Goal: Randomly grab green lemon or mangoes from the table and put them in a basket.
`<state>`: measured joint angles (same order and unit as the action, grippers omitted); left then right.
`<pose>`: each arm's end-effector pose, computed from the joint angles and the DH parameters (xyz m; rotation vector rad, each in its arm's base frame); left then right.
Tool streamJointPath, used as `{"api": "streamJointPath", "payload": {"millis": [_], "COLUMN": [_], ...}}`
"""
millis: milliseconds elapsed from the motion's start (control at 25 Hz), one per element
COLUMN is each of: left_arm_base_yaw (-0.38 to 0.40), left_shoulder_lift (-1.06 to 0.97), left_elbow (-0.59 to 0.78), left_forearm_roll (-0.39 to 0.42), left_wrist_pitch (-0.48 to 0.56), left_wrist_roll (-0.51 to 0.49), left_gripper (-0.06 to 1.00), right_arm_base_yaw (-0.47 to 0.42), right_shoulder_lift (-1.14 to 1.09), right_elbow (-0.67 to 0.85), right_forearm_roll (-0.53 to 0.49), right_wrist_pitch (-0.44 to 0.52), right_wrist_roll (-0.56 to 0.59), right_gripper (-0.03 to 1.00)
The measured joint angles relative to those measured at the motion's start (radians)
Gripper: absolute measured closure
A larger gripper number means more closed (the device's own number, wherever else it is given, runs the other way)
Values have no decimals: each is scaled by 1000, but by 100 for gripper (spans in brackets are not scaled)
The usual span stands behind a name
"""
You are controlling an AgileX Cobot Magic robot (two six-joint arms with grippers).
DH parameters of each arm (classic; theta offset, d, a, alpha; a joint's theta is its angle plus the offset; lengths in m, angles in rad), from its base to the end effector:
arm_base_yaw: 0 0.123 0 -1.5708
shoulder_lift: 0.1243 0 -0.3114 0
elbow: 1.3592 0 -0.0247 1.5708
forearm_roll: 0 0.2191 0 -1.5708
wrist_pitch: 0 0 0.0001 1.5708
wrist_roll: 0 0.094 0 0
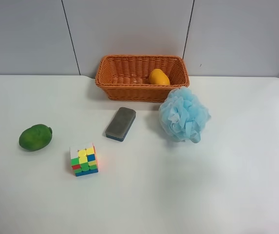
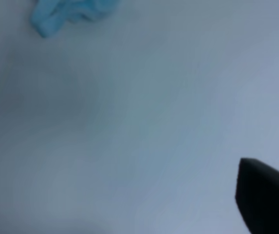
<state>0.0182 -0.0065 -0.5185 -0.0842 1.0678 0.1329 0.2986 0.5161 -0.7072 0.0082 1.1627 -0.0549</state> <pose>-0.0598 -0.0080 0.2645 0.1215 2.0198 -0.0048 0.0129 0.0047 0.3203 -0.4316 2.4205 0.1174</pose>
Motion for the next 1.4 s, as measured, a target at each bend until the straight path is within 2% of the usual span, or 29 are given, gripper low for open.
{"api": "streamJointPath", "payload": {"millis": [240,440,1040,1200,1400], "left_arm_base_yaw": [0,0,0,0,0], "left_shoulder_lift": [0,0,0,0,0], "left_elbow": [0,0,0,0,0], "left_forearm_roll": [0,0,0,0,0], "left_wrist_pitch": [0,0,0,0,0], "left_wrist_roll": [0,0,0,0,0], "left_gripper": [-5,-5,-5,-5,-5], "right_arm_base_yaw": [0,0,-5,-86,-232], "right_shoulder_lift": [-275,-394,-420,-429,-512], "right_elbow": [182,224,226,226,226], "right_forearm_roll": [0,0,0,0,0], "right_wrist_pitch": [-71,-96,-96,-96,-97], "right_wrist_roll": [24,45,46,46,46], "right_gripper": [-2,-2,-2,-2,-2]}}
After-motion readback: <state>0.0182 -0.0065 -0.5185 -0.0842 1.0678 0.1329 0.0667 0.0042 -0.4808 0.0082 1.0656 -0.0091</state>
